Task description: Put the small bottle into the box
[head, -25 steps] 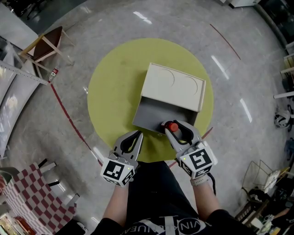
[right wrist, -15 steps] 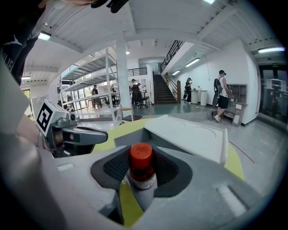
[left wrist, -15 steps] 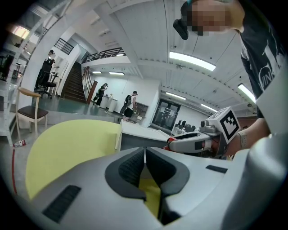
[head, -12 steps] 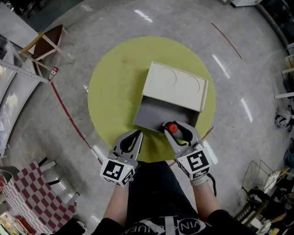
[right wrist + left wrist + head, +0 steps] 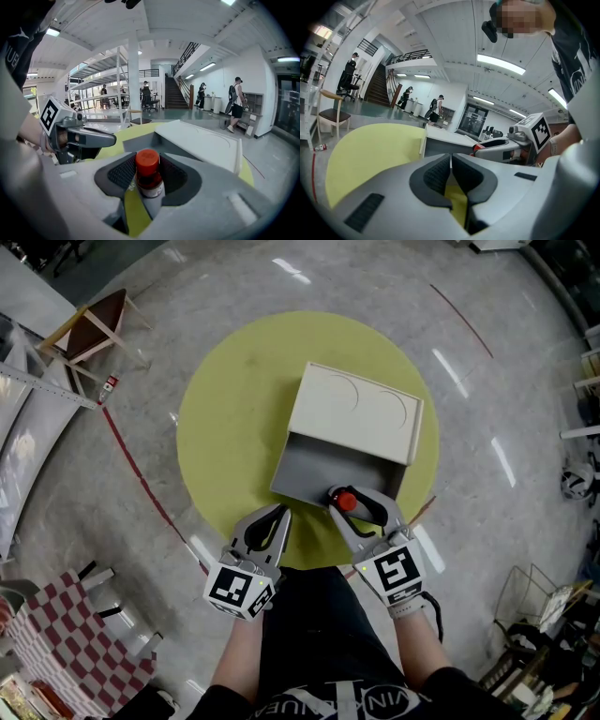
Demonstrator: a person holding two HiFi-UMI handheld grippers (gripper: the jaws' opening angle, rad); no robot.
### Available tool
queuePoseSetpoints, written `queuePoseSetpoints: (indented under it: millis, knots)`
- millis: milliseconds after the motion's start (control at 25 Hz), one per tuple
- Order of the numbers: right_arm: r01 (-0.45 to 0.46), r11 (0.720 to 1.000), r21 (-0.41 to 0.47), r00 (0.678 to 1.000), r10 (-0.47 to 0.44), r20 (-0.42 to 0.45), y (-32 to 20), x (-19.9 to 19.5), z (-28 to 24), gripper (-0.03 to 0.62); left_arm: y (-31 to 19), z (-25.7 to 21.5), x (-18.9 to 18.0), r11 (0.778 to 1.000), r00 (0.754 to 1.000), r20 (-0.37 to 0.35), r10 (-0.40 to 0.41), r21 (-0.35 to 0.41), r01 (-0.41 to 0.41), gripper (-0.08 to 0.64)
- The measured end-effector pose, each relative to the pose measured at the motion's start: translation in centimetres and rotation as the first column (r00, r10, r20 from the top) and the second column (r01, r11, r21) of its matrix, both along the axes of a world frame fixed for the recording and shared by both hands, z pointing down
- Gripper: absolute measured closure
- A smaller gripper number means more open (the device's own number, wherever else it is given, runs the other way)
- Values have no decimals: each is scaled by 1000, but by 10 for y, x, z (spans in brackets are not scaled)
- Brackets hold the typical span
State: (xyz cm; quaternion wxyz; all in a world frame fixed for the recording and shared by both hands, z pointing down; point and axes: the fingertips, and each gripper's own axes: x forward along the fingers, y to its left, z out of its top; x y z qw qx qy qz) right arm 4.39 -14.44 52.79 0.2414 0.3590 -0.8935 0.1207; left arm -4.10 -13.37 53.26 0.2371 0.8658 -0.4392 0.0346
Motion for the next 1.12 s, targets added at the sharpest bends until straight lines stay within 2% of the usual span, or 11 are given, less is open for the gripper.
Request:
queuePoseSetpoints:
  millis: [360,720,1120]
  knots:
    - [-14,1000,19,997,12,70,0,-5,-9,428,3,1,-2,1000,1000,3,1,-1,-1,540]
    - [-41,998,57,995,36,91,0,4,-21,428,3,-5,1,1000,1000,3,15,22,-15,540]
    - [-97,994,44,981,89,173,-1,14,-42,448,0,-21,2,999,1000,6,20,50,-20,540]
